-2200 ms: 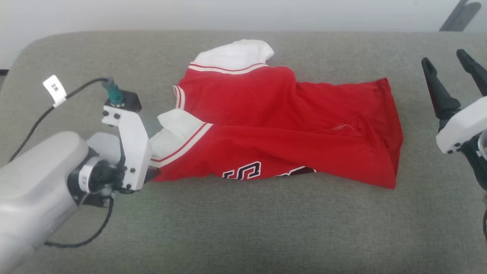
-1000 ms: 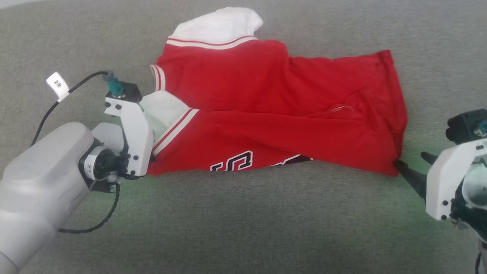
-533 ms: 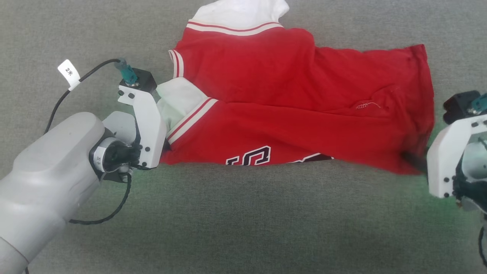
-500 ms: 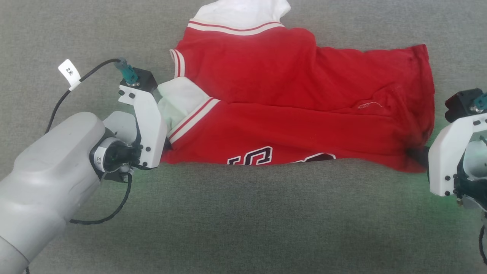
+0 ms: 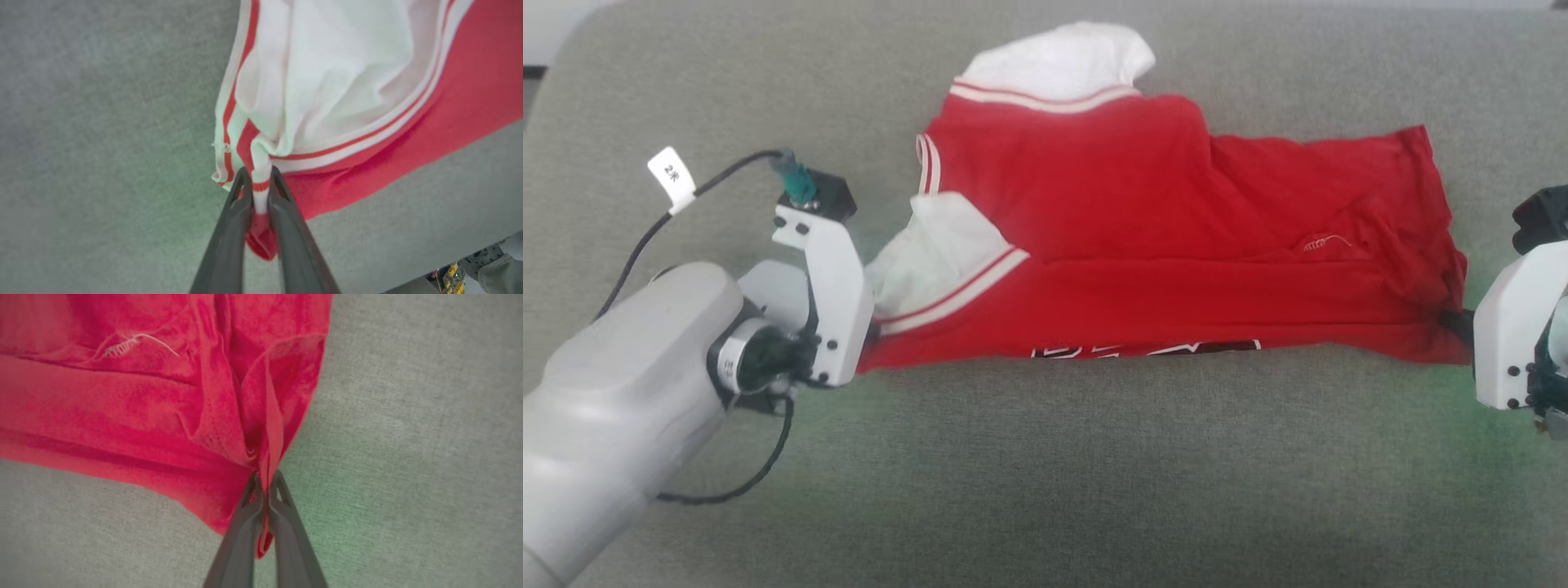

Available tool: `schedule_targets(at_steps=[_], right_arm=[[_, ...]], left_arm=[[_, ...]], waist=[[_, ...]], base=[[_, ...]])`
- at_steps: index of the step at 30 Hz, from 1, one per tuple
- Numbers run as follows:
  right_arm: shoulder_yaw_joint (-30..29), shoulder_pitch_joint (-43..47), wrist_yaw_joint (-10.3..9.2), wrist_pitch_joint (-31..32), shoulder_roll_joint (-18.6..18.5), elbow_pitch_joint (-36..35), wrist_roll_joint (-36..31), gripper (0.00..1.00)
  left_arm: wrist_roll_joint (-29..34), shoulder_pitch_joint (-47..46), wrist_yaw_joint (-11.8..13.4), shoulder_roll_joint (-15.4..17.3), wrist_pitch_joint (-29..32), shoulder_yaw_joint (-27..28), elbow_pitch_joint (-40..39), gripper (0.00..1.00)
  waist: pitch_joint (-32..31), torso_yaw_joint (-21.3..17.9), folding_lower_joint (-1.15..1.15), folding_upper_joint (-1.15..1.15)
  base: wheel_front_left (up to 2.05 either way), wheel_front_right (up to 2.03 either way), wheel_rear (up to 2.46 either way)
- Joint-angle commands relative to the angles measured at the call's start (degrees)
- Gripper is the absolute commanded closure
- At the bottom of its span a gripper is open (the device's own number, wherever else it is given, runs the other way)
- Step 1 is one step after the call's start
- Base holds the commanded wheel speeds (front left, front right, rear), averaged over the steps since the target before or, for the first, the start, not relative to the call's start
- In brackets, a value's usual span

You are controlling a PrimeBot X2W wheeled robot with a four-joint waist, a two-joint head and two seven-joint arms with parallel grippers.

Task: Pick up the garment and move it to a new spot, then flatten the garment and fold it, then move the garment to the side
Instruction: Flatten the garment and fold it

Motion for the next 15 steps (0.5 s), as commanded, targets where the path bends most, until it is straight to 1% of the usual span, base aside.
schedule_targets(at_steps=[1, 7, 12, 15], right_arm=[[-0.48, 0.02, -0.10, 0.63, -0.47, 0.06, -0.41, 1.00], [-0.89, 2.78, -0.10, 3.81, -2.42, -1.95, 0.04, 1.00], [-2.43, 7.50, -0.10, 6.91, -3.05, -5.68, 1.50, 1.00], [-3.87, 10.91, -0.10, 8.44, -2.60, -8.09, 1.90, 1.00]], left_arm=[[0.42, 1.16, 0.85, 1.42, 0.86, -0.45, -0.71, 1.00], [0.23, 2.73, 3.64, 5.11, 3.32, -1.23, -6.99, 1.00], [-0.43, 5.13, 7.10, 8.75, 5.47, -1.85, -13.85, 1.00], [-0.66, 7.10, 8.76, 10.74, 6.04, -2.49, -17.55, 1.00]], waist=[[-1.52, 0.37, 0.00, 0.00], [-4.22, 0.94, 0.00, 0.00], [-5.39, 1.24, 0.00, 0.00], [-5.63, 1.28, 0.00, 0.00]], base=[[0.00, 0.00, 0.00], [0.00, 0.00, 0.00], [0.00, 0.00, 0.00], [0.00, 0.00, 0.00]])
